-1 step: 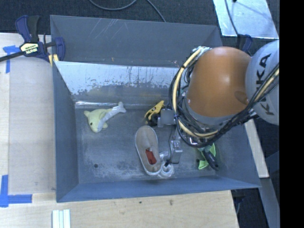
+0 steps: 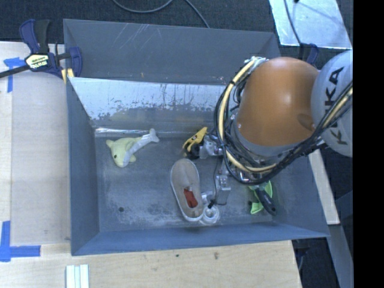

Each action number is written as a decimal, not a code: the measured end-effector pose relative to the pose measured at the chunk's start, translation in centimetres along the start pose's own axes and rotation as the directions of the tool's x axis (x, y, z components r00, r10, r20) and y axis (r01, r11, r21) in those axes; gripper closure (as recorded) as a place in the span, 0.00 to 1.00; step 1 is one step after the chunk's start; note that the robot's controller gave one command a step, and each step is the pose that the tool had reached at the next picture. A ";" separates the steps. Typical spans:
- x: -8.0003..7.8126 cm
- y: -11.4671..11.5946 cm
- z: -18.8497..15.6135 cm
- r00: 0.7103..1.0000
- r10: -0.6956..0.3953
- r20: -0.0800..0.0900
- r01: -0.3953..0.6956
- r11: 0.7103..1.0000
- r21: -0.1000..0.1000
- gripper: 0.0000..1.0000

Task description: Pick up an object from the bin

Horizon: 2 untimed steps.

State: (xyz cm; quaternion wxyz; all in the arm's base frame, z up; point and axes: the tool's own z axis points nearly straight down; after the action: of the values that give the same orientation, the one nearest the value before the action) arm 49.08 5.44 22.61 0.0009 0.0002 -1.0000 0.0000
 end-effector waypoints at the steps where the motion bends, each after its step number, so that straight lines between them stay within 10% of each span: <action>1: 0.0 0.0 2.3 1.000 0.003 -0.008 -0.003 1.000 0.001 0.00; 2: -0.7 1.3 7.9 1.000 0.027 -0.005 -0.027 1.000 0.001 0.00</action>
Offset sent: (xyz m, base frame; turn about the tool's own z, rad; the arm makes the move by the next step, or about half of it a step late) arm 0.0126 0.0267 -0.1232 0.0502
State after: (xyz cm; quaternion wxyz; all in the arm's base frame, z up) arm 49.78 6.76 14.68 0.0034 -0.0135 -0.9999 0.0003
